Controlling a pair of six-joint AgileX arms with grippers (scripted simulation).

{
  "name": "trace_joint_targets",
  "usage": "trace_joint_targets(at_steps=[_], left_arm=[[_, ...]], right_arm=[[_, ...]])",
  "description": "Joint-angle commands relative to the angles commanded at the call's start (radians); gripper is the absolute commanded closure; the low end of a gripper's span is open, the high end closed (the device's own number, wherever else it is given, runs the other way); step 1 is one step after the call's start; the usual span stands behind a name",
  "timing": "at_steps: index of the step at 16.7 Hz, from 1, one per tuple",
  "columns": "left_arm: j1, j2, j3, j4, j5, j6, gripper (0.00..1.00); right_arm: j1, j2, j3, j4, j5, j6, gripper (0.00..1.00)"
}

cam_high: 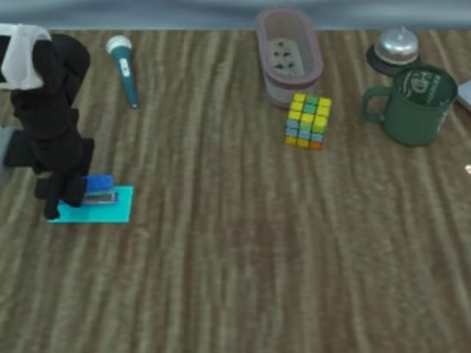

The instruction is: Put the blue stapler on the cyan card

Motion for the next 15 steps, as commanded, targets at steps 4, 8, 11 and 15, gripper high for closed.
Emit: trace_joint_targets(at_steps=[4,8,11,15], left_arm=[[0.0,0.0,0.0,0.0,0.0,0.0,0.4],[0.0,0.0,0.0,0.0,0.0,0.0,0.1],[0.0,0.0,0.0,0.0,0.0,0.0,0.0],[0.0,0.0,0.0,0.0,0.0,0.0,0.0]], right_arm=[[0.0,0.0,0.0,0.0,0.0,0.0,0.0],[0.0,0.0,0.0,0.0,0.0,0.0,0.0],[0.0,0.0,0.0,0.0,0.0,0.0,0.0],[0.0,0.0,0.0,0.0,0.0,0.0,0.0]])
